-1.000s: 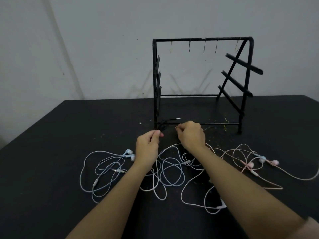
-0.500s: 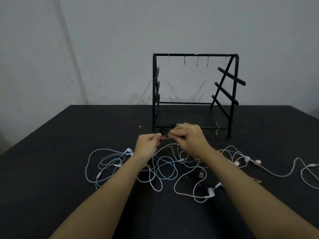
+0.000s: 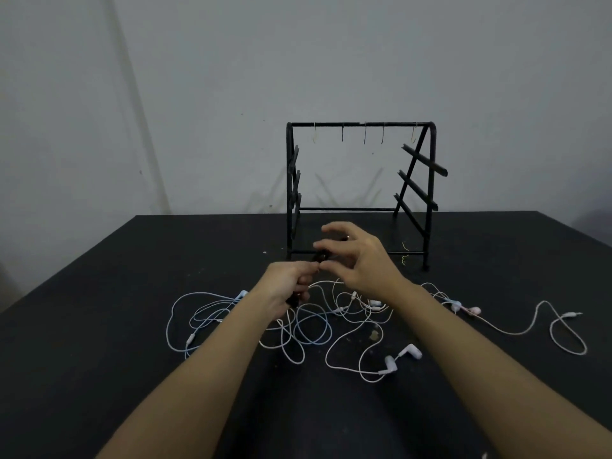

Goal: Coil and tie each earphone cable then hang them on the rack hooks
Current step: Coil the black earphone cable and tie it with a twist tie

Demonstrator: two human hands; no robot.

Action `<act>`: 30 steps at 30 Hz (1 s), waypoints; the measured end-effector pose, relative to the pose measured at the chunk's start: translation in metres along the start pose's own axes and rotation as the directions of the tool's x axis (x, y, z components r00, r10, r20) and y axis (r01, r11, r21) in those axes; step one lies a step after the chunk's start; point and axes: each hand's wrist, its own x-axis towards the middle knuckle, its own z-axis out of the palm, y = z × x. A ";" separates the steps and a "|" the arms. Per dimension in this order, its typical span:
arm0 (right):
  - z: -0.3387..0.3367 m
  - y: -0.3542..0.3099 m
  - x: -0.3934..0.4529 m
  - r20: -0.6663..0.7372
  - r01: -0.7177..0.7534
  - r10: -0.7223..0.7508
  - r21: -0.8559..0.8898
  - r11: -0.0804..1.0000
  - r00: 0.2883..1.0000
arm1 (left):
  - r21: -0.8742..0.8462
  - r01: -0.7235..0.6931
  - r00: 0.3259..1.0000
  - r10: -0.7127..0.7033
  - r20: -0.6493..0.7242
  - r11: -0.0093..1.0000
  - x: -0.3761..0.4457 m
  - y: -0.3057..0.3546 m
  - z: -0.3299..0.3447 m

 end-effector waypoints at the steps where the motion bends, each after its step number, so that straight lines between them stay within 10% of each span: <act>1: -0.003 0.000 0.001 0.013 -0.011 0.011 -0.013 1.000 1.000 | 0.112 -0.083 0.996 0.087 -0.031 0.990 -0.002 0.001 0.001; 6: -0.005 -0.003 0.000 0.018 -0.055 0.055 -0.009 0.998 0.998 | 0.397 -0.375 0.915 0.404 0.012 0.838 -0.006 0.005 0.001; 16: -0.002 -0.012 0.001 -0.263 -0.123 0.115 -0.015 0.992 0.958 | 0.397 -0.463 0.863 0.504 0.000 0.793 -0.005 0.003 0.008; 23: -0.015 -0.012 0.004 0.045 -0.242 0.249 -0.122 0.963 0.968 | 0.656 -0.509 0.813 0.561 0.154 0.557 -0.004 0.011 0.009; 30: -0.022 -0.012 0.008 -0.051 -0.474 0.555 0.458 0.752 0.830 | 0.782 -0.527 0.760 0.597 0.258 0.332 -0.008 0.028 0.010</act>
